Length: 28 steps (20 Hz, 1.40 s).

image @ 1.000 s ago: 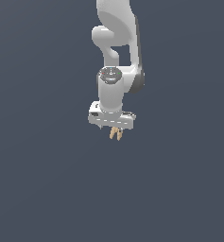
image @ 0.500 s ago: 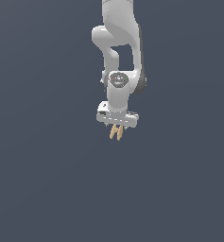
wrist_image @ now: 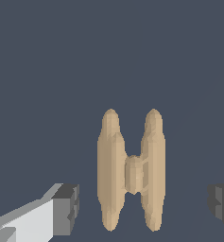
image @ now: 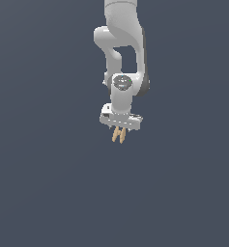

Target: Pick up the object and move it to a goal position.

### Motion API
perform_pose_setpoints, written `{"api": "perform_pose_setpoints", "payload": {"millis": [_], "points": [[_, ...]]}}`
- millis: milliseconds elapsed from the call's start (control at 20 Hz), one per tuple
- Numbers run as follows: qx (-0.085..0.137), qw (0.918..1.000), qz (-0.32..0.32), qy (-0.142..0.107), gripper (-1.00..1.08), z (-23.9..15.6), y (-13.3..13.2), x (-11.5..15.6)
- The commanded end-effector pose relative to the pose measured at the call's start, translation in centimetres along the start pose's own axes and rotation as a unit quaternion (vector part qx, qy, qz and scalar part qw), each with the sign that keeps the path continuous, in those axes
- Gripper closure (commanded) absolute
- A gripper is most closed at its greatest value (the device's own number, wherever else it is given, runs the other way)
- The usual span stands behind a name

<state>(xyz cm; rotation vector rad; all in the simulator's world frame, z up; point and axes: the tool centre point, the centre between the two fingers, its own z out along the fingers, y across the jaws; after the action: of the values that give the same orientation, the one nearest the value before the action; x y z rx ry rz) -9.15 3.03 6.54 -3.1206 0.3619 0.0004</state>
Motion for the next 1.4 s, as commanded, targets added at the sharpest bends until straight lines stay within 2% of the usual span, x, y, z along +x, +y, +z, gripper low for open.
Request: {"api": "perform_pose_setpoints", "payload": {"millis": [0, 400, 700, 750, 1350], "points": [[0.000, 1.0000, 0.000, 0.000, -0.92, 0.5, 0.0, 0.0], [0.000, 1.0000, 0.001, 0.000, -0.92, 3.9, 0.0, -0.2], [0.000, 1.0000, 0.001, 0.000, -0.92, 4.8, 0.0, -0.2], [0.000, 1.0000, 0.001, 0.000, 1.08, 4.8, 0.0, -0.2], [0.000, 1.0000, 0.002, 0.000, 1.08, 4.8, -0.1, -0.1]]}}
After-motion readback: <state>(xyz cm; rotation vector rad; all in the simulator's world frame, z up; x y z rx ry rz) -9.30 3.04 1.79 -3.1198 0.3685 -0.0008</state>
